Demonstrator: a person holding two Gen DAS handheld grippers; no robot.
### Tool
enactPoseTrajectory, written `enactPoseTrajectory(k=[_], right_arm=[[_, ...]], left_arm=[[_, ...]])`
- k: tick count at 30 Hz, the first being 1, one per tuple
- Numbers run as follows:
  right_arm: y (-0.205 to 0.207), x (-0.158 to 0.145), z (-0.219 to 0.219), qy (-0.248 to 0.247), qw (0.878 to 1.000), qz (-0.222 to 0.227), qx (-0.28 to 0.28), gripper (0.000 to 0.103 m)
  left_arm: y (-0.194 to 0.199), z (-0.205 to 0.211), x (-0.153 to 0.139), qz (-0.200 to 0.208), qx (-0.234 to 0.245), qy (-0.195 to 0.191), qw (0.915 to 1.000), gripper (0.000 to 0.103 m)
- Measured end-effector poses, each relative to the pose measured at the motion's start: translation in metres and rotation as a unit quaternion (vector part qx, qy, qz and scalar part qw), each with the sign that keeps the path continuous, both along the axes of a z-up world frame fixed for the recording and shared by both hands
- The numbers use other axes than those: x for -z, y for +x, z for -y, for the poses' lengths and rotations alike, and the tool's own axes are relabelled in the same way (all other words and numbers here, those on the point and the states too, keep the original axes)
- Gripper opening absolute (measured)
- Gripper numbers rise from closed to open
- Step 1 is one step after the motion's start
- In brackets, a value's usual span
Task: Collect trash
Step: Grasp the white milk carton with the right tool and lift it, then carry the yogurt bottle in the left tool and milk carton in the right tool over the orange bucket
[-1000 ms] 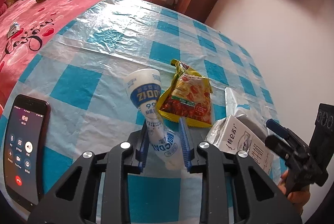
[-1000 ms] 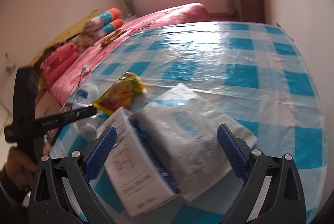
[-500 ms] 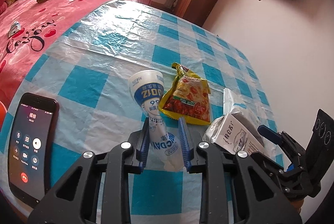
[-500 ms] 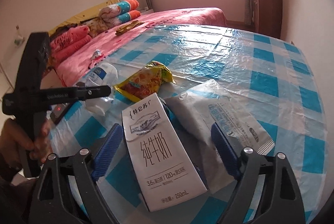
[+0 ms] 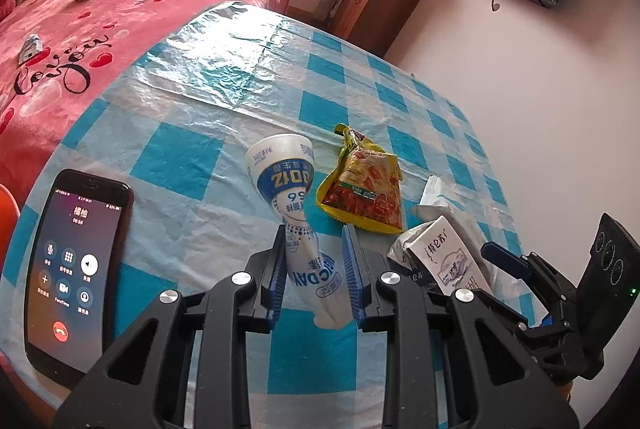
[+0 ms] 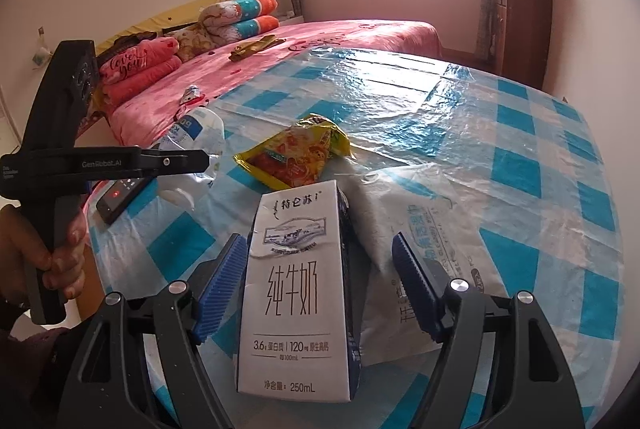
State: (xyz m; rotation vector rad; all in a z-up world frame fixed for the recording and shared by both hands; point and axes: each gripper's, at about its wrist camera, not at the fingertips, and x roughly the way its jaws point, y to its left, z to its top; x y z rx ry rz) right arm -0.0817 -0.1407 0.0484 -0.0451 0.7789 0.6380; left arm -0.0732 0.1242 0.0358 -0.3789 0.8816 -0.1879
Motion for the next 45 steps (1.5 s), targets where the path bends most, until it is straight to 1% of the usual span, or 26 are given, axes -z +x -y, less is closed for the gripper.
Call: enactPoseTrajectory(k=[7,11,14,18,19,21,25,33,38,45], right_arm=[[-0.007,-0.001,-0.02,-0.038,0.999,0.022,-0.009,0.075],[-0.007,0.008,-0.032,-0.067,0.997,0.019,-0.013,0.075],[-0.007,0.012,-0.038,-0.089,0.996,0.029,-0.005,0.075],[-0.005,0.015,-0.041,-0.093,0.995,0.024,0.004,0.062],[-0.004,0.016,-0.042,-0.094,0.995,0.02,0.006,0.062],[-0.003,0.016,-0.042,-0.093,0.995,0.016,0.01,0.062],[0.002,0.014,-0.036,-0.062,0.998,-0.012,0.025,0.062],[0.002,0.011,-0.03,-0.027,0.998,-0.039,0.044,0.062],[-0.003,0.007,-0.031,-0.022,0.997,-0.043,0.053,0.062],[-0.006,-0.003,-0.029,0.001,0.997,-0.051,0.06,0.062]], left_arm=[[-0.003,0.0,0.002,0.002,0.015,-0.005,0.9999,0.028],[-0.005,-0.002,0.001,0.005,0.022,-0.011,0.9997,0.028],[-0.006,-0.004,0.002,0.009,0.025,-0.015,0.9995,0.028],[-0.008,-0.006,0.003,0.013,0.032,-0.013,0.9993,0.028],[-0.008,-0.006,0.003,0.014,0.033,-0.012,0.9993,0.028],[-0.008,-0.008,0.004,0.015,0.035,-0.013,0.9992,0.028],[-0.01,-0.012,0.005,0.017,0.039,-0.016,0.999,0.028],[-0.014,-0.017,0.005,0.022,0.042,-0.017,0.9987,0.028],[-0.018,-0.02,0.003,0.028,0.044,-0.011,0.9986,0.028],[-0.023,-0.026,-0.002,0.037,0.044,-0.007,0.9983,0.028]])
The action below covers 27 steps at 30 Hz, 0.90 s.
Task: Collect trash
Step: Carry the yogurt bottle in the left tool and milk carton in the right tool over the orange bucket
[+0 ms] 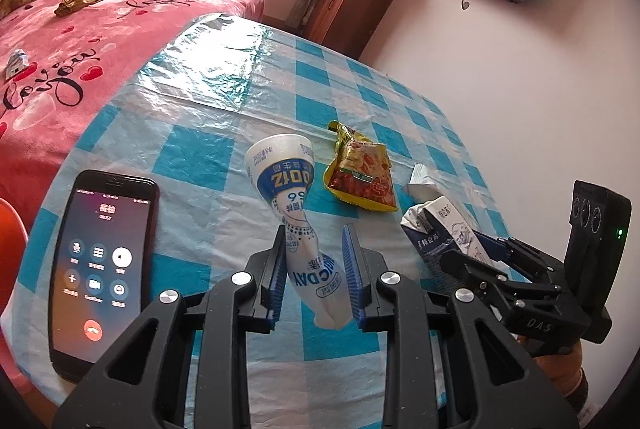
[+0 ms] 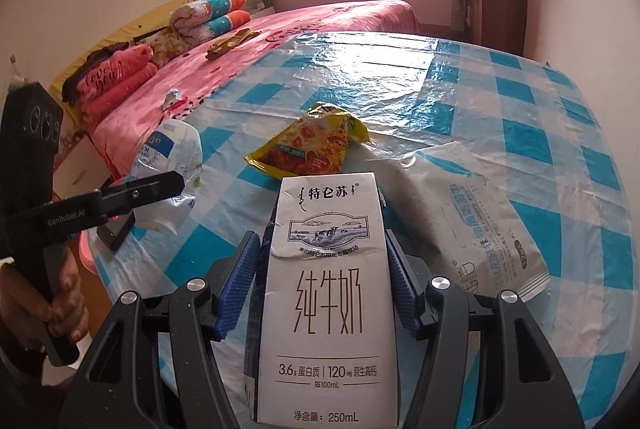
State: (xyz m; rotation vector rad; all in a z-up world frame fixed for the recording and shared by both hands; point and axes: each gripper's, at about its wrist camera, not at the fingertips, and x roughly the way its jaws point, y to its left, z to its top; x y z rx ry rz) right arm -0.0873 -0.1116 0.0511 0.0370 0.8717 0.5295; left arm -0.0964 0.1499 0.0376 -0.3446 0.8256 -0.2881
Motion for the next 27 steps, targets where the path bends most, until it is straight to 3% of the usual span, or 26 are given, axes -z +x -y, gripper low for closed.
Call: enactPoseTrajectory(k=[27], right_arm=[[-0.001,-0.026,-0.021,0.054,0.998,-0.03,0.003,0.062]], left_arm=[[-0.025,-0.037,-0.032,0.035,-0.019,0.005,0.9992,0.028]])
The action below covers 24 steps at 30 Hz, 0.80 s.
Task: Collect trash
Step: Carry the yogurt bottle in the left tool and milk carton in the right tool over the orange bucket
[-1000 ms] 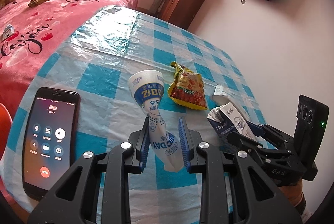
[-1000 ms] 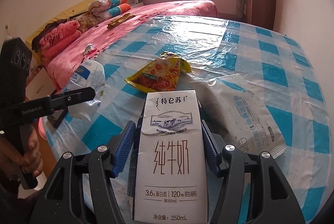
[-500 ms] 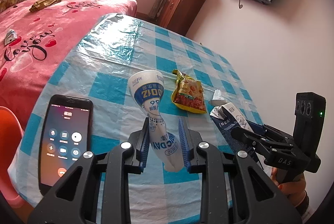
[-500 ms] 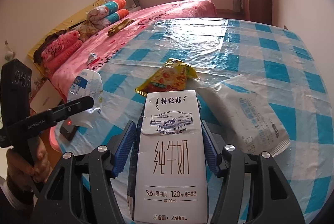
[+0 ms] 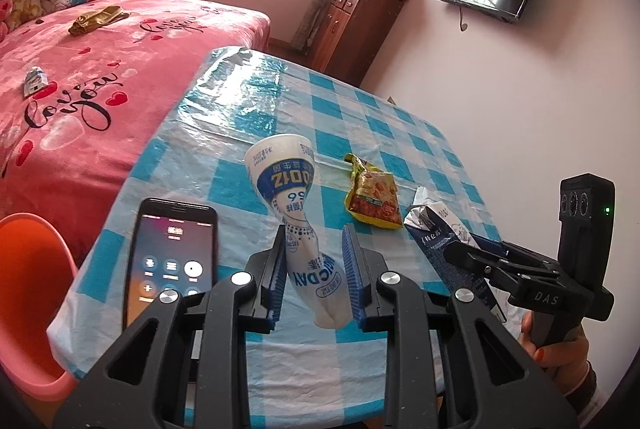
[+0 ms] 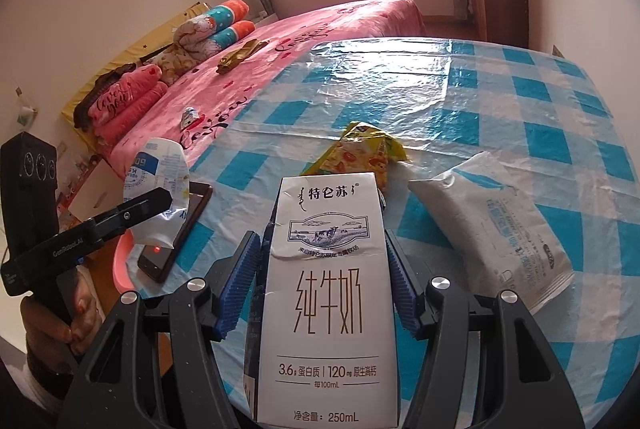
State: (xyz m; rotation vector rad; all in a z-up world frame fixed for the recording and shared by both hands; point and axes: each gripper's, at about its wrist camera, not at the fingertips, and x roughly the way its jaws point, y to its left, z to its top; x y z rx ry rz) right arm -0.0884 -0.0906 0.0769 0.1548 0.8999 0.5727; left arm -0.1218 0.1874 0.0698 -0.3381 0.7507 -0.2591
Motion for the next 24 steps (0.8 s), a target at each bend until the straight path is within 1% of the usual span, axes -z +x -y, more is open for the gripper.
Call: enactPoseTrajectory(k=[11,24], right_arm=[[0.002,-0.004,-0.009,0.02,1.0,-0.013,-0.008,0.062],[0.006,-0.012,-0.034,0.046,0.998,-0.026,-0.035,0.062]], left_arm=[[-0.007,-0.018,-0.007,0.008,-0.018,0.003,0.9998,0.028],[-0.018,-0.045,-0.01,0.016,-0.047,0.012,0.9987,0.028]])
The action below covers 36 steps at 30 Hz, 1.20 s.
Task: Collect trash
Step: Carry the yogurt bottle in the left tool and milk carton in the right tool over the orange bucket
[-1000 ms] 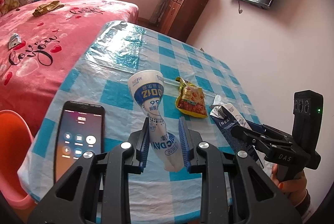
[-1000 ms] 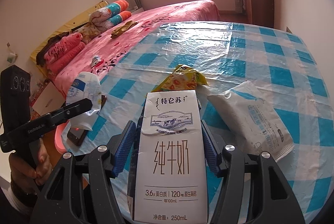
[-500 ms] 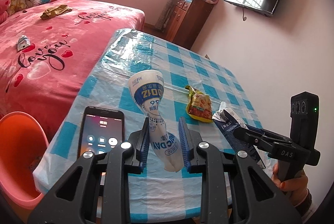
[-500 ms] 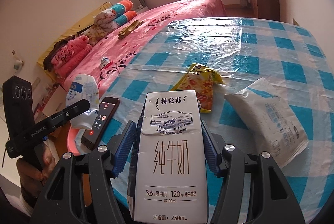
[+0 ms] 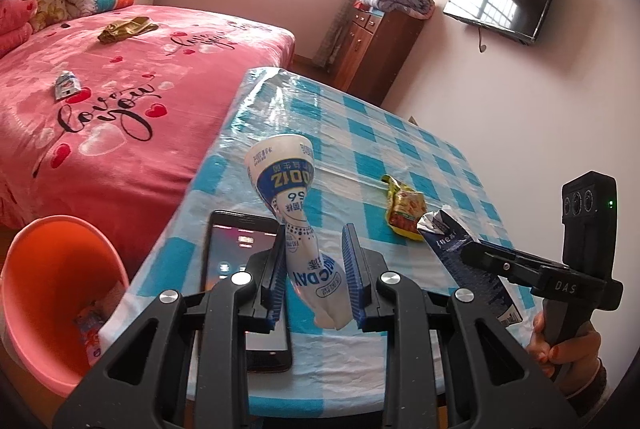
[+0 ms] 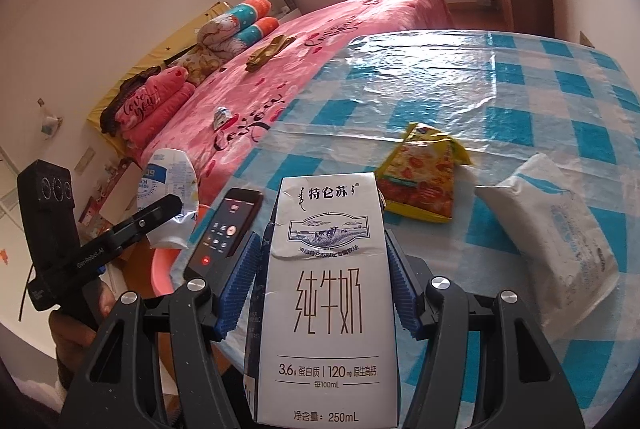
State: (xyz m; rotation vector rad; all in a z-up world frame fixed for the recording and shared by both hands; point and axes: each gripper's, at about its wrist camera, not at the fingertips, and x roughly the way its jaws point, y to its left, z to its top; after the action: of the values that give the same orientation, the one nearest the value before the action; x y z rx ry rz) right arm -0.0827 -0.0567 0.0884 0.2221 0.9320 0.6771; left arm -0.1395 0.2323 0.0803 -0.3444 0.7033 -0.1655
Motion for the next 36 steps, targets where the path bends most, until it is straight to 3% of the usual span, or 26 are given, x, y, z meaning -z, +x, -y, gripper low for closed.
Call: enactPoseTrajectory(k=[17,36], right_arm=[[0.003,-0.02,-0.084,0.033,0.995,-0.013,-0.096,0.062],[-0.009,-0.044,-0.222,0.04,0.972,-0.009,-0.231,0.062]], left_arm=[[-0.028,-0.065,0.004,-0.006,-0.074,0.013,0.9972,0.028],[-0.064,-0.145,0.045,-0.064,-0.176,0.03,0.9818,0.028]])
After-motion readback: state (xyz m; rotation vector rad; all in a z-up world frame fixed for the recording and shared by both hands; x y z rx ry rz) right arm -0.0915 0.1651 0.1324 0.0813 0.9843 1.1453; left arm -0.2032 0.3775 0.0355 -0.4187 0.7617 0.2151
